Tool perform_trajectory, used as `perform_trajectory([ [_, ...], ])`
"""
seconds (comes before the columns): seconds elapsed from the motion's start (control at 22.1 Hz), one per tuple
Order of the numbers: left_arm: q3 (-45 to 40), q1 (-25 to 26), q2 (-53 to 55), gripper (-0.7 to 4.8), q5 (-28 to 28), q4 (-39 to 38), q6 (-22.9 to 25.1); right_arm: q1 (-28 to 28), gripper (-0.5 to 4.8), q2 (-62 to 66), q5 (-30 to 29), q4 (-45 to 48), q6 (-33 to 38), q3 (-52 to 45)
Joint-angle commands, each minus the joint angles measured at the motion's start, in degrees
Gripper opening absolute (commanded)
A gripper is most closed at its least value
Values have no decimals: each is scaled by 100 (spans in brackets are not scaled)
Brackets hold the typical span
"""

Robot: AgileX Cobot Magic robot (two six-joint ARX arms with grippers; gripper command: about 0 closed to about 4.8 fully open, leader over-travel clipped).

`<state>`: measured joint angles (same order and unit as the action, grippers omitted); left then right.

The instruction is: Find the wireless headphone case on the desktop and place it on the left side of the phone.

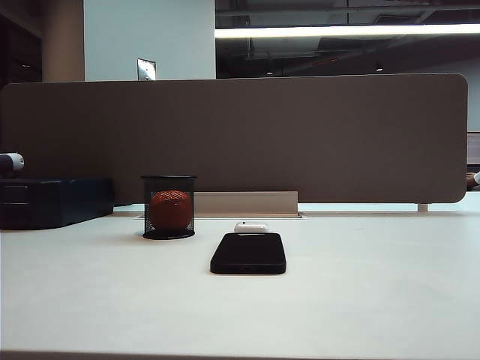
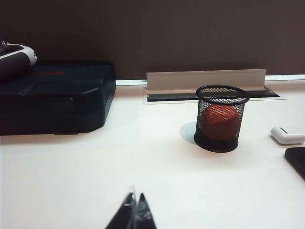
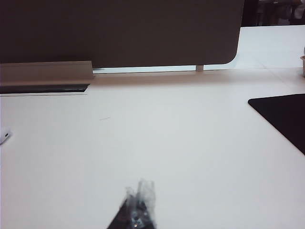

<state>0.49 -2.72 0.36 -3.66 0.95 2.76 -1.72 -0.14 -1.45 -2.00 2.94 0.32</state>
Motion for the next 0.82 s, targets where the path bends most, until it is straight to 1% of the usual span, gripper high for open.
perform_trajectory([
  [0.05, 13, -7, 0, -5, -11, 39, -17, 7, -8, -2, 26, 72, -15, 4],
  [0.59, 13, -7, 2, -5, -13, 42, -17, 9, -8, -2, -24, 162, -9, 22],
  [0.82, 13, -9, 2, -5, -79, 42, -20, 9, -8, -2, -332, 367, 11, 109],
])
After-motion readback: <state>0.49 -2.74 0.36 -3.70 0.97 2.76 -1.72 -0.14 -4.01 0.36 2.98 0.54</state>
